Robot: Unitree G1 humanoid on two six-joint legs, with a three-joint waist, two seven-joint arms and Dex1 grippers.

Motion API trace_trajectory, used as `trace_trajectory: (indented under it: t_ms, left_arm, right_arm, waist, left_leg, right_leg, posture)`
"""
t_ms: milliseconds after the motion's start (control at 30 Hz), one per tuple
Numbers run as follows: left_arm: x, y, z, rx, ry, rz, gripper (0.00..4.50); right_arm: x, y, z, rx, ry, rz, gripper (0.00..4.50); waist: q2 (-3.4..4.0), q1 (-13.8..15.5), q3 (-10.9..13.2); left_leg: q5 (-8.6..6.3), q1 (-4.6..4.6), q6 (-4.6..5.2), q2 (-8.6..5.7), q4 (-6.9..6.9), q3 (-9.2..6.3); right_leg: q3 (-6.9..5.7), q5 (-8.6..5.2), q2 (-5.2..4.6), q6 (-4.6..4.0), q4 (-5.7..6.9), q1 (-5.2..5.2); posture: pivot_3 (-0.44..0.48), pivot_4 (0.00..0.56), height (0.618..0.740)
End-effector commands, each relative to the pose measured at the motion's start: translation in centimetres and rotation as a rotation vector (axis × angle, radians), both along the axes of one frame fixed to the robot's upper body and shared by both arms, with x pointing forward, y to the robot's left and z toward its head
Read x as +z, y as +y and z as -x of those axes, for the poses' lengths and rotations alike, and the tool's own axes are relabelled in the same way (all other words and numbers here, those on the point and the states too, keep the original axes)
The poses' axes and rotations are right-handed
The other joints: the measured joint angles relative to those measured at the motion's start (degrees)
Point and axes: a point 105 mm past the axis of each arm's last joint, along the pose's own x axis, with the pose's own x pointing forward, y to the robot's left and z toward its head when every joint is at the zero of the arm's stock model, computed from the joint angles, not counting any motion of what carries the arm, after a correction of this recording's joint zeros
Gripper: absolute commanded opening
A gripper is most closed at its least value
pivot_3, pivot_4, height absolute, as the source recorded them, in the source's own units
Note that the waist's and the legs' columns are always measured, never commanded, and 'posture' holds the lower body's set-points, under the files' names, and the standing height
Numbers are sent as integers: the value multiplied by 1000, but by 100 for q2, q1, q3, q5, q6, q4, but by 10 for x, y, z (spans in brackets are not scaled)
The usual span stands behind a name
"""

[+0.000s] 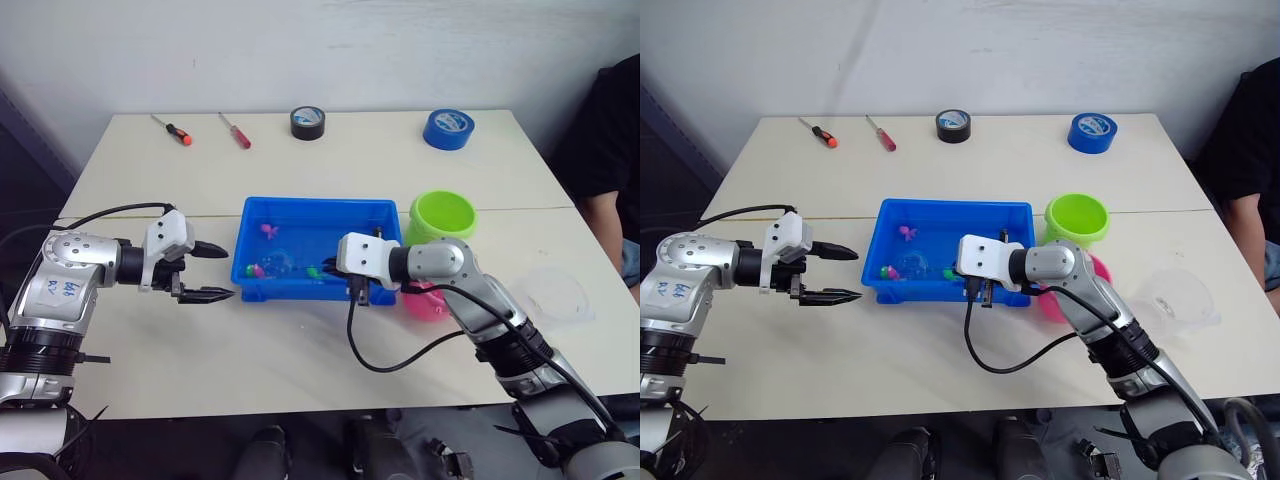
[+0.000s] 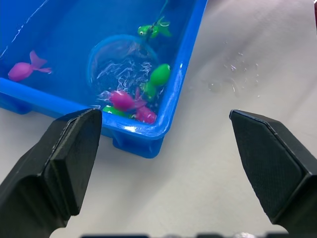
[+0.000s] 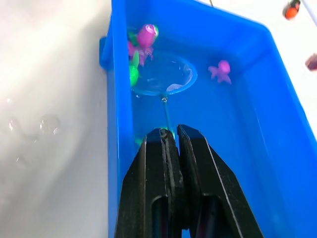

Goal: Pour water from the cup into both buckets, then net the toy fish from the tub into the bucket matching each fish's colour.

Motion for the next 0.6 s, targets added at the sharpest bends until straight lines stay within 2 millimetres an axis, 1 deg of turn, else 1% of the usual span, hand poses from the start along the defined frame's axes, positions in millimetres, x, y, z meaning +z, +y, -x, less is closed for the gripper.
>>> trace_trajectory:
  t_ms: [33, 267, 333, 500, 600]
  left_arm:
    - [11, 2, 1, -5, -39, -16, 4467]
    - [12, 3, 2, -12, -30, -19, 4467]
    - [13, 1, 2, -17, -30, -17, 4467]
    - [13, -1, 1, -26, -31, -13, 4467]
    - [13, -1, 1, -27, -32, -13, 4467]
  right_arm:
    - [9, 6, 5, 39, -15, -19, 0]
    - [9, -3, 0, -5, -41, 1, 0]
    - [10, -8, -4, -30, -65, 15, 0]
    - [22, -29, -17, -111, -152, 52, 0]
    - [36, -38, -21, -148, -179, 22, 0]
  waist:
    - [0, 3, 0]
    - [0, 2, 0]
    - [0, 3, 0]
    - [0, 9, 0]
    - [0, 4, 0]
  left_leg:
    - [0, 0, 0, 0, 0, 0]
    - [0, 0, 0, 0, 0, 0]
    - [0, 0, 0, 0, 0, 0]
    - [0, 0, 0, 0, 0, 0]
    - [0, 0, 0, 0, 0, 0]
  right_leg:
    - [0, 0, 0, 0, 0, 0]
    - [-1, 0, 0, 0, 0, 0]
    - [-1, 0, 0, 0, -1, 0]
    - [0, 0, -1, 0, -1, 0]
    - [0, 0, 0, 0, -1, 0]
  posture:
    - [0, 150, 736]
    - [0, 150, 736]
    - [0, 150, 736]
    - [0, 150, 736]
    - [0, 150, 736]
